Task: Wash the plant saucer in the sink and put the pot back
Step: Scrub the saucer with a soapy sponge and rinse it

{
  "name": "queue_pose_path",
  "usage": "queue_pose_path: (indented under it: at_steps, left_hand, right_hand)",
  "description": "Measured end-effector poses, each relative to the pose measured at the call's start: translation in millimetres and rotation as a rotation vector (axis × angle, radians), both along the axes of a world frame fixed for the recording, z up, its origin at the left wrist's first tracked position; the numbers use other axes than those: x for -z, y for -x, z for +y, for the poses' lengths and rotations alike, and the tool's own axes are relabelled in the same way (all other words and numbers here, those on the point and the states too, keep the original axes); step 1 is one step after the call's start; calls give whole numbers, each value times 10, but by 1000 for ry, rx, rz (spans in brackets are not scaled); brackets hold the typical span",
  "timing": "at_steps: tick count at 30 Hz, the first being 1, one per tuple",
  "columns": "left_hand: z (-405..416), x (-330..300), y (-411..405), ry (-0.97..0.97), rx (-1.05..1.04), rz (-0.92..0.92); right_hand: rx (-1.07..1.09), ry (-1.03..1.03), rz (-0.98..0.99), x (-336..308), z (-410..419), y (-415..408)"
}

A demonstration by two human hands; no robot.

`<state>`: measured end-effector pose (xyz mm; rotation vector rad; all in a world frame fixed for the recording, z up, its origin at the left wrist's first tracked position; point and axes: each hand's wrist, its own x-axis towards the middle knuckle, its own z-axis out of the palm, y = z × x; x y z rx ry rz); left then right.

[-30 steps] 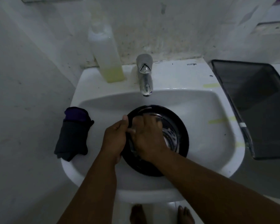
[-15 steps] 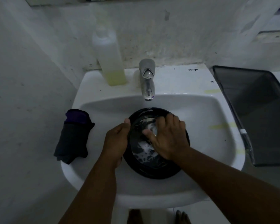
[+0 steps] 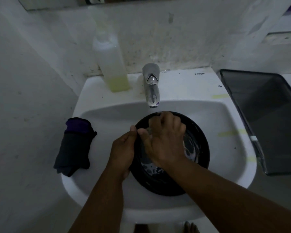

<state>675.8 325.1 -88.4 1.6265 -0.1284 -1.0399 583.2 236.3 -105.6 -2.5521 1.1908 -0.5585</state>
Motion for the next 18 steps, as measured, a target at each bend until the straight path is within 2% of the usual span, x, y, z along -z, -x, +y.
queue_pose_path:
  at_steps: [4,9,12,16,18]
  left_hand:
    - [1,-15,-17,-10,-34,51]
    - [-1,-18,-25,-5,-52,69]
    - [4,7,-38,-27,-76,31]
    - [8,0,-12,-33,-46,-2]
    - [9,-1,-6,-29,-52,-13]
  right_hand:
    - [-75,-150,193,-176,197,186]
    - [-87,-328,270,-112,168,209]
    - [-203,-454,373,-22,224,290]
    - [-137,-401,354,38,165,310]
    - [-210,-370,381,45,199,292]
